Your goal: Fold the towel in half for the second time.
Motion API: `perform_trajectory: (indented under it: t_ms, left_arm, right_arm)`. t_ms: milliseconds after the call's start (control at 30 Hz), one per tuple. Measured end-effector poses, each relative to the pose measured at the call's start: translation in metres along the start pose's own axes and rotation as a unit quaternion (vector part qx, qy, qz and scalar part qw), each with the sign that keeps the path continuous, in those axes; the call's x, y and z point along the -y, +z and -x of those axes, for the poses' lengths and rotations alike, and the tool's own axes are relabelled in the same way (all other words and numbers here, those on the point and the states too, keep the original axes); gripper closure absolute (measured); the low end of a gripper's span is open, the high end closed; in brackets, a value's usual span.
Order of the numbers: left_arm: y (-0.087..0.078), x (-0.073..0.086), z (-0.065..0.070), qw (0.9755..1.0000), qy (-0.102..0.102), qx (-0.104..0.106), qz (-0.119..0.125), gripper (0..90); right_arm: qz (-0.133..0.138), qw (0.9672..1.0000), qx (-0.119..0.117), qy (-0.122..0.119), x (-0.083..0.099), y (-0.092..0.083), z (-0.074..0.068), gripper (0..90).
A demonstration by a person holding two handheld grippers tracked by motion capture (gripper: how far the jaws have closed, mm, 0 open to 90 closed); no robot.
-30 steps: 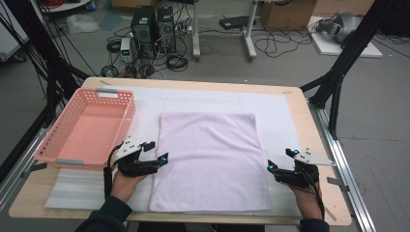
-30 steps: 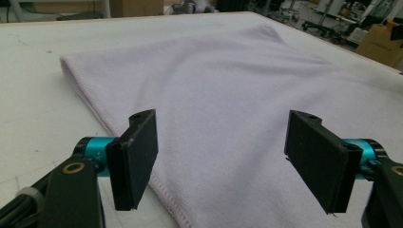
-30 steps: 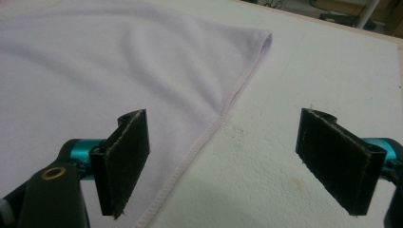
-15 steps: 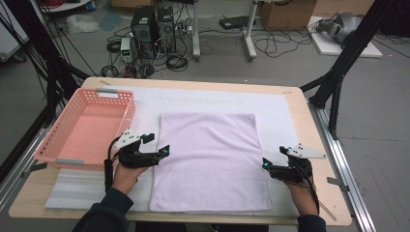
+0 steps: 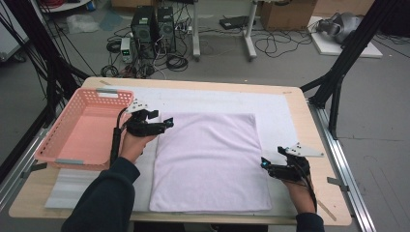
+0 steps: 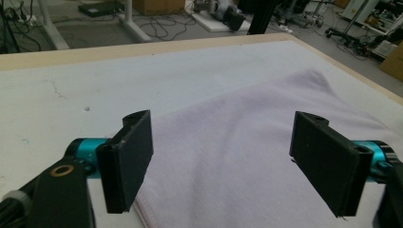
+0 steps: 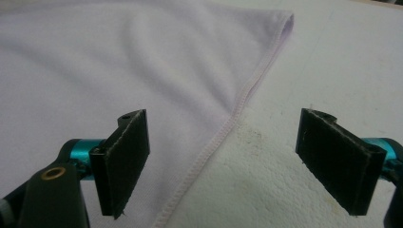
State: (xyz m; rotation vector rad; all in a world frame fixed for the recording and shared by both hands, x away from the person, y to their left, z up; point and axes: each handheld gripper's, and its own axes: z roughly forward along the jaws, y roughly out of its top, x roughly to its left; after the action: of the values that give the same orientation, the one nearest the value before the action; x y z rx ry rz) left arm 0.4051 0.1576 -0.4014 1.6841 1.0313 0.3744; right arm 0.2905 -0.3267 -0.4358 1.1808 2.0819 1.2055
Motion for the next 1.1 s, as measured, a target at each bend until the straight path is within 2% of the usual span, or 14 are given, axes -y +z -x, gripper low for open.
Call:
perform_trajectory:
  t_ms: [33,133,233,333,433,467,567,633,800,867,900,1033,1067,1100]
  left_arm:
    - [0.005,-0.001,-0.004,1.0000,-0.006,0.000,-0.006,24.9]
    - [0.015,-0.001,-0.014,0.9995,-0.014,-0.019,-0.021,25.4]
    - [0.022,0.004,-0.025,0.9985,-0.038,-0.030,-0.026,26.4]
    - [0.029,0.010,-0.031,0.9973,-0.030,-0.046,-0.048,27.8]
    - [0.036,0.015,-0.036,0.9968,-0.029,-0.058,-0.046,29.9]
    - [0.038,0.016,-0.039,0.9961,-0.029,-0.064,-0.053,31.0]
    - [0.050,0.016,-0.043,0.9922,-0.023,-0.078,-0.095,31.7]
    - [0.058,0.015,-0.044,0.9901,-0.009,-0.088,-0.109,32.8]
    - [0.068,0.015,-0.045,0.9890,0.010,-0.097,-0.112,37.6]
    - [0.068,0.015,-0.044,0.9869,0.033,-0.105,-0.117,43.0]
    - [0.068,0.015,-0.044,0.9867,0.044,-0.101,-0.119,46.9]
    - [0.065,0.015,-0.046,0.9891,0.050,-0.072,-0.119,68.0]
    - [0.065,0.016,-0.045,0.9897,0.050,-0.063,-0.118,73.0]
    - [0.066,0.016,-0.045,0.9894,0.055,-0.062,-0.119,77.0]
  right_arm:
    - [0.000,1.0000,-0.002,-0.002,0.000,0.001,0.000,17.4]
    - [0.001,1.0000,-0.004,-0.003,-0.001,0.001,-0.001,17.4]
    - [0.002,1.0000,-0.002,-0.001,-0.002,0.000,-0.001,17.4]
    - [0.001,1.0000,-0.004,-0.003,-0.001,0.001,0.000,17.4]
    - [0.000,1.0000,-0.006,-0.005,-0.001,0.004,0.000,17.4]
    - [-0.002,1.0000,-0.007,-0.005,-0.001,0.005,0.000,17.4]
    - [-0.007,0.9999,-0.008,-0.006,-0.002,0.007,-0.001,17.4]
    - [-0.007,0.9999,-0.010,-0.006,-0.003,0.009,-0.002,17.4]
    - [-0.015,0.9998,-0.011,-0.003,-0.009,0.016,0.001,17.4]
    - [-0.027,0.9995,-0.013,0.000,-0.014,0.023,0.005,17.4]
    - [-0.031,0.9994,-0.016,0.001,-0.017,0.028,0.008,17.3]
    - [-0.071,0.9973,-0.020,0.002,-0.032,0.057,0.016,17.4]
    - [-0.082,0.9962,-0.031,0.002,-0.035,0.064,0.018,17.4]
    - [-0.091,0.9950,-0.042,0.006,-0.039,0.070,0.021,19.2]
